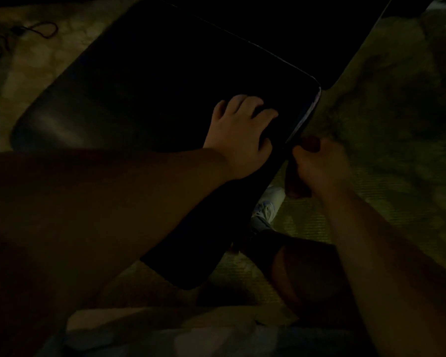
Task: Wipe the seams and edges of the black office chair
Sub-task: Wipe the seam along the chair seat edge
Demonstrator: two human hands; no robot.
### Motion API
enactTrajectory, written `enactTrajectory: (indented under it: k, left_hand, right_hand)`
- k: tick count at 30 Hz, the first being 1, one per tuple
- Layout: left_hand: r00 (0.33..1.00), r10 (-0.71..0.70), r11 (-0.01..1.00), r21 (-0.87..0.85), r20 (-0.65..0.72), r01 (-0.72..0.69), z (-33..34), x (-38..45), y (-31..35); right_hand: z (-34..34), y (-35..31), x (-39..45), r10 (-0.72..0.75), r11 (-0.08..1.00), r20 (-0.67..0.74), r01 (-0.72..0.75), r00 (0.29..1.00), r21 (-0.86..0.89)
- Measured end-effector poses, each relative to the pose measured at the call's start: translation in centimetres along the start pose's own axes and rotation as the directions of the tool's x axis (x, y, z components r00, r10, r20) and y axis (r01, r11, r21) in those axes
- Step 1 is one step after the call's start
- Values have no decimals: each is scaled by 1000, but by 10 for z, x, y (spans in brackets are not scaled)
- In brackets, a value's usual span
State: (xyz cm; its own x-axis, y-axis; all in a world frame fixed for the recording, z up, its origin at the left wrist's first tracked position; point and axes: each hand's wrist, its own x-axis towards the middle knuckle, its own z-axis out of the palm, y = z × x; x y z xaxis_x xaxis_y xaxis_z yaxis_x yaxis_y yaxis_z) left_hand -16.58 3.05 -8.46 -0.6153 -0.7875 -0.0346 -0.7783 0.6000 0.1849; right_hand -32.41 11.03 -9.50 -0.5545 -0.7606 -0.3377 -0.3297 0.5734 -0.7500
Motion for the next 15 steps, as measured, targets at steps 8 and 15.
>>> enactTrajectory:
  k: [8, 15]
  left_hand:
    - [998, -21, 999, -29, 54, 23, 15, -8, 1]
    - [995, -11, 999, -35, 99, 14, 9, -10, -3]
  right_hand:
    - [-1, 4, 1, 22, 999, 7, -23, 1000, 28]
    - [1, 2, 1, -9, 997, 29, 7, 1000, 76]
